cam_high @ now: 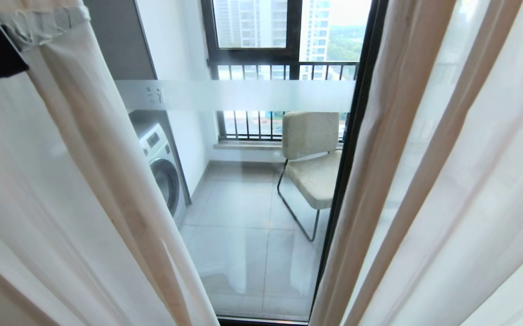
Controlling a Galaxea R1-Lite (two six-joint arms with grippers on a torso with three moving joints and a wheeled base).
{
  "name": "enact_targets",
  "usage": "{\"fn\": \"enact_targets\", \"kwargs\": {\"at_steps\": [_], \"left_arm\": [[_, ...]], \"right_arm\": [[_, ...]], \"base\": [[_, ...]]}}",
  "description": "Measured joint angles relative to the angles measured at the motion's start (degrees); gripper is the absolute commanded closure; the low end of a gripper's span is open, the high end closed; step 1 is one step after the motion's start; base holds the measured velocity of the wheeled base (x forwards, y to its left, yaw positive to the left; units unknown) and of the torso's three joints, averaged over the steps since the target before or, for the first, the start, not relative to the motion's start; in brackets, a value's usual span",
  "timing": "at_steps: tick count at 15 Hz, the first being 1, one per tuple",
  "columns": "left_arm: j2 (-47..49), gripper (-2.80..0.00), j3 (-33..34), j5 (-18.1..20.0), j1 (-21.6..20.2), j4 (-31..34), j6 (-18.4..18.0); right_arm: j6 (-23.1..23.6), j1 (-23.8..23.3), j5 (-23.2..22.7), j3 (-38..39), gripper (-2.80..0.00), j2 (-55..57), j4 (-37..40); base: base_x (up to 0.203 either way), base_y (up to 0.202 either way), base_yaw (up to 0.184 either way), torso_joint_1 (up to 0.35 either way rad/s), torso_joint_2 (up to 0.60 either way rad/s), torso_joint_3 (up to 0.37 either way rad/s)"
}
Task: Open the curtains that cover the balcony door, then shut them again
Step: Close the inner curtains on both sides
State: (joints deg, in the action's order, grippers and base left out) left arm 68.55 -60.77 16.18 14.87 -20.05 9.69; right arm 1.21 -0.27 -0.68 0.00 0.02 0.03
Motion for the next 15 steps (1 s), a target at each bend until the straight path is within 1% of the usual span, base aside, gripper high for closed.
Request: {"fn": "enact_targets", "kwargs": {"at_steps": [15], "left_arm": [[-1.8, 0.00, 1.4, 0.0, -0.1, 0.1, 0.0]], "right_arm": [[0.0, 0.0, 0.0, 0.0, 0.00, 0.0, 0.0]], "base": [[0.000, -0.190, 0.001, 0.002, 0.00, 0.003]]}}
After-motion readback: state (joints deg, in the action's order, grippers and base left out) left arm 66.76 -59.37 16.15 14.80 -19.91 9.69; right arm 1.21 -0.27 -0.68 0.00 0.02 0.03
